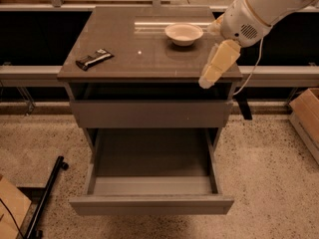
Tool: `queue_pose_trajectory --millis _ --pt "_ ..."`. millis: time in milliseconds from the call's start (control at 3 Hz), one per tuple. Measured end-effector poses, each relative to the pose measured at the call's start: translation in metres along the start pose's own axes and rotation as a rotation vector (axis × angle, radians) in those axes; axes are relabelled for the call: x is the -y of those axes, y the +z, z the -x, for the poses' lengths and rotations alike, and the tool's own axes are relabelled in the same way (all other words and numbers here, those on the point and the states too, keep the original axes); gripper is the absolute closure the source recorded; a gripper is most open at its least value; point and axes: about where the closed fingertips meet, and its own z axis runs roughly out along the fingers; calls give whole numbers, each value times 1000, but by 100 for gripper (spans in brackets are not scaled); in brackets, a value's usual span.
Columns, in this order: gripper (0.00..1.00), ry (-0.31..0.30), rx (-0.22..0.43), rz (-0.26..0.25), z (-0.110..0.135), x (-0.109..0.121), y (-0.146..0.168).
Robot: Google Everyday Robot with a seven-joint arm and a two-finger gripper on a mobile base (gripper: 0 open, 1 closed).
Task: Place rxbar chocolate into middle drawer
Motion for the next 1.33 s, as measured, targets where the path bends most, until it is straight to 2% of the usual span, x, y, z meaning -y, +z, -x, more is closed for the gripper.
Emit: queue_pose_trajectory --millis 333,667,1000,1333 --pt "0 0 0 0 0 0 0" --pt "0 31 23 20 3 -8 16" --pt "0 20 109 62 30 -3 57" --pt "0 19 196 101 62 16 110"
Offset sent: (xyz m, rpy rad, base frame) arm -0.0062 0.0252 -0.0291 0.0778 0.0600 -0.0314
